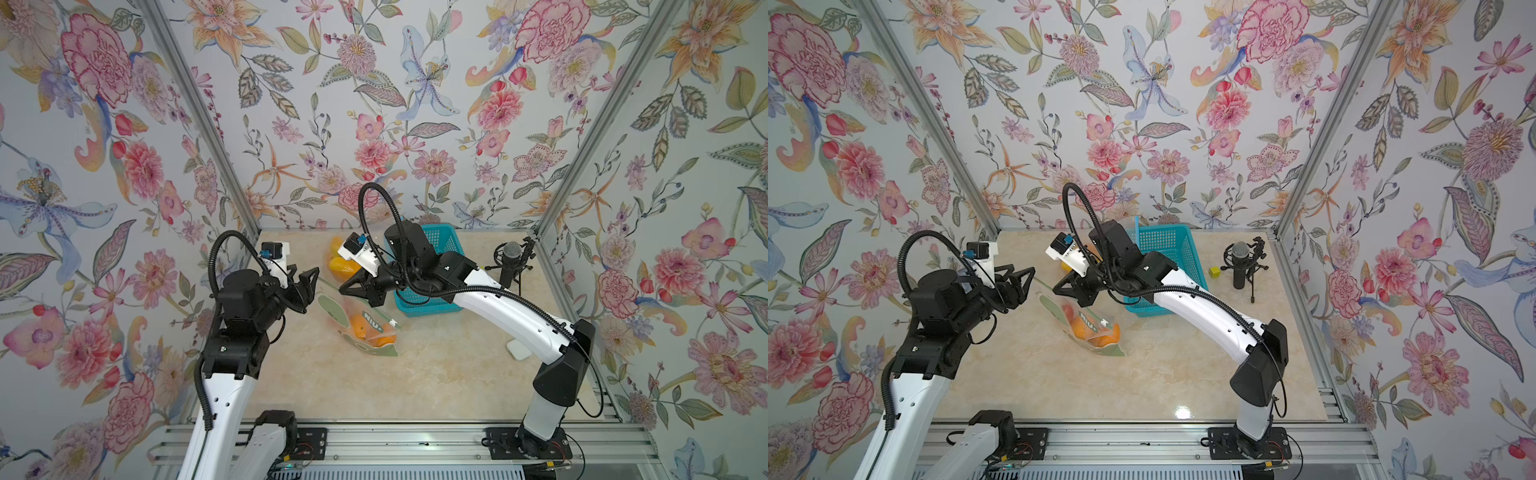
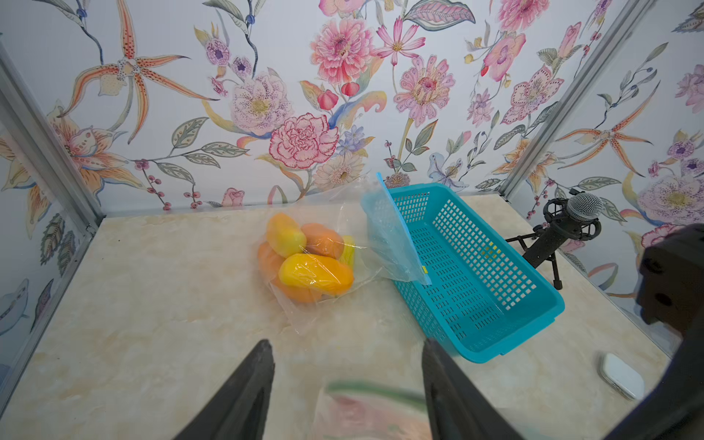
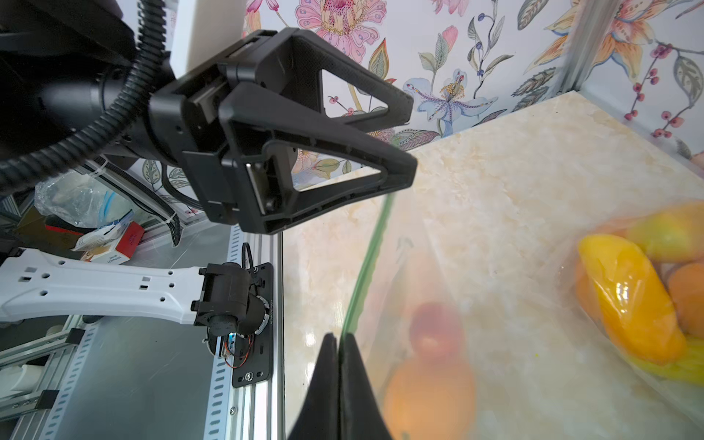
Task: Place the mango in a zip-top bag and seal the zipper
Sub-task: Place the zipper food storage bag at the center of the board.
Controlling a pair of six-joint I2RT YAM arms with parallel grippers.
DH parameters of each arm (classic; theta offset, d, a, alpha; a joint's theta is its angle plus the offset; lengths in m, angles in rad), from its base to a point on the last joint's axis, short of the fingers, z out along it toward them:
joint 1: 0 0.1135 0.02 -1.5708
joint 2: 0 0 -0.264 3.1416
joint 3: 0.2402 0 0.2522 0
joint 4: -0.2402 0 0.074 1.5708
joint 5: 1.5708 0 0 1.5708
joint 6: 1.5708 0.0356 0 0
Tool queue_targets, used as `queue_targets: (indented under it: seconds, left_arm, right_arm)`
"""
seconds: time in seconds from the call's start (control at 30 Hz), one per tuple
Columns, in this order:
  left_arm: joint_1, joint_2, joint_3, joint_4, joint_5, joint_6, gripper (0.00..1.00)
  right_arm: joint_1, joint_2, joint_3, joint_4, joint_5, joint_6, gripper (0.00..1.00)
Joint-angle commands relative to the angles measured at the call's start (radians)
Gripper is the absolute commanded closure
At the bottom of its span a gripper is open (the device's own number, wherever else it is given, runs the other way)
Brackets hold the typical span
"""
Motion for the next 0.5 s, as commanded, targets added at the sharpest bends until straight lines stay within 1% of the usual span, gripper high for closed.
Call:
queue_targets:
  seconds: [0.0, 0.07, 0.1, 0.23, 0.33, 0.47]
  left_arm:
    - [-0.004, -0.059, 0.014, -0.026, -0.188, -0.035, 0.10]
    - [-0.004, -0.097, 0.020, -0.019, -0.241, -0.050, 0.02]
    - [-0.004, -0.111, 0.028, -0.021, -0.262, -0.054, 0.01]
    - [-0.003, -0.121, 0.073, -0.039, -0.303, -0.062, 0.01]
    - [-0.005, -0.112, 0.088, -0.039, -0.297, -0.058, 0.01]
    - [-0.004, -0.084, 0.088, -0.043, -0.278, -0.060, 0.01]
  right_arm:
    - [0.020, 0.056, 0.127, 0.018, -0.023, 0.071, 1.00]
    - [0.026, 0.109, 0.215, 0.019, -0.038, 0.108, 1.00]
    - [0.028, 0.139, 0.264, 0.021, -0.055, 0.134, 1.00]
    - [0.012, 0.239, 0.402, 0.041, -0.045, 0.235, 1.00]
    - [-0.031, 0.288, 0.425, 0.057, 0.023, 0.315, 1.00]
    - [-0.129, 0.353, 0.383, 0.103, 0.078, 0.506, 1.00]
